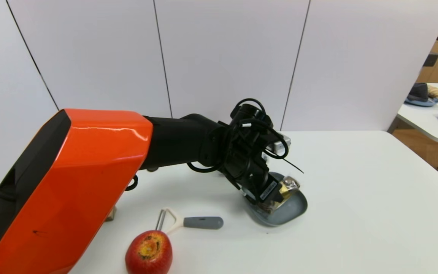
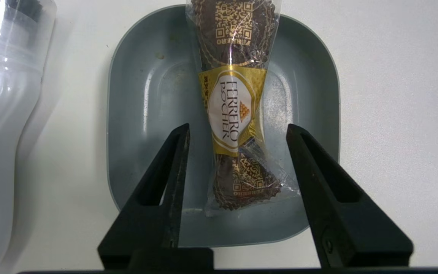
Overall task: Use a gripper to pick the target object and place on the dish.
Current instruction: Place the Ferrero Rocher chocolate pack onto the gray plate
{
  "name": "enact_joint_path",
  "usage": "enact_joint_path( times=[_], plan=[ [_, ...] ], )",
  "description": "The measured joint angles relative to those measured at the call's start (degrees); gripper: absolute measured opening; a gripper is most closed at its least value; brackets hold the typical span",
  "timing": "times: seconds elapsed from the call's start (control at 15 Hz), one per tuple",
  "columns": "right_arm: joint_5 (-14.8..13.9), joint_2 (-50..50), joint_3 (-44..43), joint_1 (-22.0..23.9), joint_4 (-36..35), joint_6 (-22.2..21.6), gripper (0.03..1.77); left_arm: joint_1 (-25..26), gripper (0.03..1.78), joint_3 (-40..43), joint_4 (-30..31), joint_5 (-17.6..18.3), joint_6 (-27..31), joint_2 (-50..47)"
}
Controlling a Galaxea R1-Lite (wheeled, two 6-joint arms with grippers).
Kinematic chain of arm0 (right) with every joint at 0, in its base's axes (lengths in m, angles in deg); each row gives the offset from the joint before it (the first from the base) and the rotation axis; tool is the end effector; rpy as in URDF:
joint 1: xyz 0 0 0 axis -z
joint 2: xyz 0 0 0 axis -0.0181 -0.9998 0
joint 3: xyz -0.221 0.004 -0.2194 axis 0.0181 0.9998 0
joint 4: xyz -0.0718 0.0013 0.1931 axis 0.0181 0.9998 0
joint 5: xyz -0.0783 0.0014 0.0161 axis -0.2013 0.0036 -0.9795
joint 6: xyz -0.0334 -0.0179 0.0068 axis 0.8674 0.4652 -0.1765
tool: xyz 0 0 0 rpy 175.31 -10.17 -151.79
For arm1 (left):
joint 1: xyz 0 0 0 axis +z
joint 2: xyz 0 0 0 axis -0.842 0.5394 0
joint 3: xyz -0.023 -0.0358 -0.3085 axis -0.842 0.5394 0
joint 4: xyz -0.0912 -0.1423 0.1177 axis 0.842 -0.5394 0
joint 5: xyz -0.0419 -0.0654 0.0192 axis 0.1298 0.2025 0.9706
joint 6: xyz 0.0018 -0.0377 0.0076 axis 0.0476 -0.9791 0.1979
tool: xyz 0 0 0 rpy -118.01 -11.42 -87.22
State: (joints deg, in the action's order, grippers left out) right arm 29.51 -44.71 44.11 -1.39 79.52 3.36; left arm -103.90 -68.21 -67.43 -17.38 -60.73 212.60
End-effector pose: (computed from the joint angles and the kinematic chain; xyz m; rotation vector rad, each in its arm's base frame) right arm -0.0014 0.0005 0.0754 -0.0420 -0.0012 0.0195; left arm 0.3285 -0.3631 0.1561 0.3494 0.7271 -1.1177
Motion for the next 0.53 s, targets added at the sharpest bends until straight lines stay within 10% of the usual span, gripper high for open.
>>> enact_joint_path(
  times=[0.53],
  plan=[
    [0.0,0.0,0.0,0.0,0.0,0.0,1.71,3.8,1.44,1.6,-8.2,-0.4,0.4,-12.0]
  ],
)
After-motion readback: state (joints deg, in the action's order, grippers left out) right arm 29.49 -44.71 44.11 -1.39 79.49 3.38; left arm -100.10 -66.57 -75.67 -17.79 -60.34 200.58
